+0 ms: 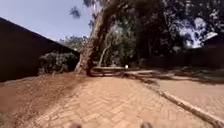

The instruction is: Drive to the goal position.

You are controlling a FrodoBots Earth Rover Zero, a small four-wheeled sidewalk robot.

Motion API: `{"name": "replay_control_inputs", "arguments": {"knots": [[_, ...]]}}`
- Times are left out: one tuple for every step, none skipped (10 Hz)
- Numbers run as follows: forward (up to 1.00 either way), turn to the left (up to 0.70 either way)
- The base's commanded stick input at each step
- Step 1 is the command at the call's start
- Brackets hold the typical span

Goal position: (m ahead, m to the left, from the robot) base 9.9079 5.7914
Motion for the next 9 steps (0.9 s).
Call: {"name": "replay_control_inputs", "arguments": {"knots": [[0.7, 0.0], [0.7, 0.0], [0.7, 0.0], [0.7, 0.0], [0.7, 0.06], [0.7, 0.17], [0.7, 0.18], [0.7, 0.07], [0.7, 0.0]]}}
